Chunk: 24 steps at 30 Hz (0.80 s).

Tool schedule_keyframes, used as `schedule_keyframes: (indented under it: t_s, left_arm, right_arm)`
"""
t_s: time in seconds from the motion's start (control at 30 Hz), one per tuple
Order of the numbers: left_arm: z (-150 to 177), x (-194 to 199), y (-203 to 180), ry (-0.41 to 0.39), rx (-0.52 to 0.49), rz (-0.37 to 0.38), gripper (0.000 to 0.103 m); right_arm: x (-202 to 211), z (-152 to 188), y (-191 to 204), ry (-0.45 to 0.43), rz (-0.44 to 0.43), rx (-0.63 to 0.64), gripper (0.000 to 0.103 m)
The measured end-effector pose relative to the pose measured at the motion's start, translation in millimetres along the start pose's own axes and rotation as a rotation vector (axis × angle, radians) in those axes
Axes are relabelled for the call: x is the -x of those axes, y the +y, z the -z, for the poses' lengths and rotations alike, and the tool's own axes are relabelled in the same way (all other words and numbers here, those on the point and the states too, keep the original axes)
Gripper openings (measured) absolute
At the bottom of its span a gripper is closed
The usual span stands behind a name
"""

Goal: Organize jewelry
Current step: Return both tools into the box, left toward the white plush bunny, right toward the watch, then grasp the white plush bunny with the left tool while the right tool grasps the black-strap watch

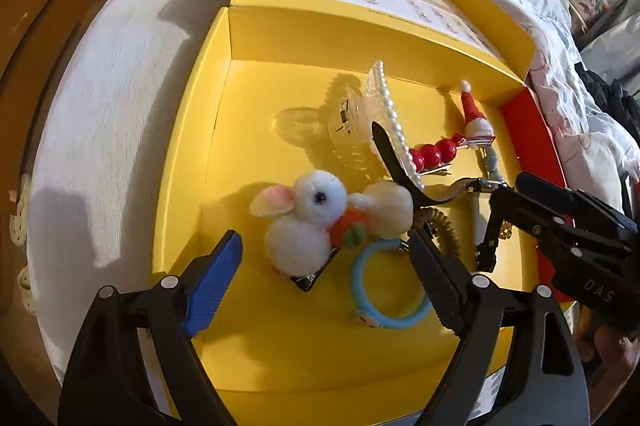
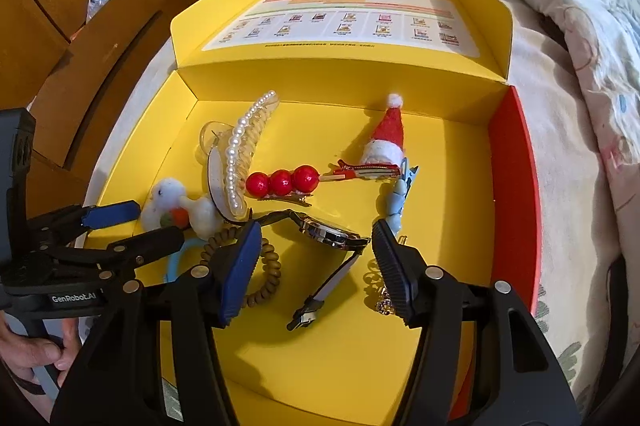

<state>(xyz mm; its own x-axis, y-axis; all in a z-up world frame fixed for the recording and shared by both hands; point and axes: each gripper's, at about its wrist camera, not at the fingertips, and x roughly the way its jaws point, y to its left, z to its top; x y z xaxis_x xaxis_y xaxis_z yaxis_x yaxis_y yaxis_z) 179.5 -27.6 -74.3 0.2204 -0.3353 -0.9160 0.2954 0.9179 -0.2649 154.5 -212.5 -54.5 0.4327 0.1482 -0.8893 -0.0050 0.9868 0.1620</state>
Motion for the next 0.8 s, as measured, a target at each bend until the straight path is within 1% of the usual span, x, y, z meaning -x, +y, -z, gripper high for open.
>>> schedule_keyframes:
  t_s: [0.03, 0.07, 0.1, 0.17, 0.3, 0.4, 0.6, 0.7, 0.8]
  left_arm:
    - [-0.3, 0.3, 0.5, -0.002, 0.003, 0.004, 0.084]
    - [-1.1, 0.2, 0.8, -0.006, 0.005, 0.007, 0.081]
    - [-1.9, -0.1, 1.3, -0.007, 0.007, 0.009, 0.075]
    - [-3.5, -1.1, 1.8, -0.004, 0.008, 0.012, 0.070]
    - [-4.3, -1.3, 1.7, -0.007, 0.010, 0.017, 0.069]
    - [-4.0, -2.7, -0.6, -0.007, 0.000, 0.008, 0.069]
    - [-4.1, -6.7, -3.1, -0.002, -0.014, -0.013, 0.069]
    - [-5.1, -6.7, -3.3, -0.002, -0.010, -0.012, 0.069]
    - [-5.6, -7.5, -3.4, -0.003, -0.008, -0.014, 0.069]
  right_arm:
    - [-1.4, -0.3, 0.2, 0.001, 0.005, 0.002, 0.059]
    - [-2.8, 0.1, 1.1, 0.004, 0.012, 0.005, 0.057]
    - [-4.8, 0.0, 2.0, 0.009, 0.017, 0.011, 0.056]
    - [-9.0, -0.3, 3.5, 0.017, 0.030, 0.020, 0.055]
    - [-14.1, -1.3, 7.9, 0.014, 0.052, 0.047, 0.055]
    - [-21.0, -3.0, 13.2, 0.012, 0.089, 0.082, 0.055]
    - [-24.9, -3.9, 12.7, 0.038, 0.067, 0.086, 0.055]
    - [-18.3, -4.0, 8.5, 0.035, 0.032, 0.077, 0.055]
    - [-18.2, -3.6, 6.5, 0.041, 0.039, 0.079, 0.055]
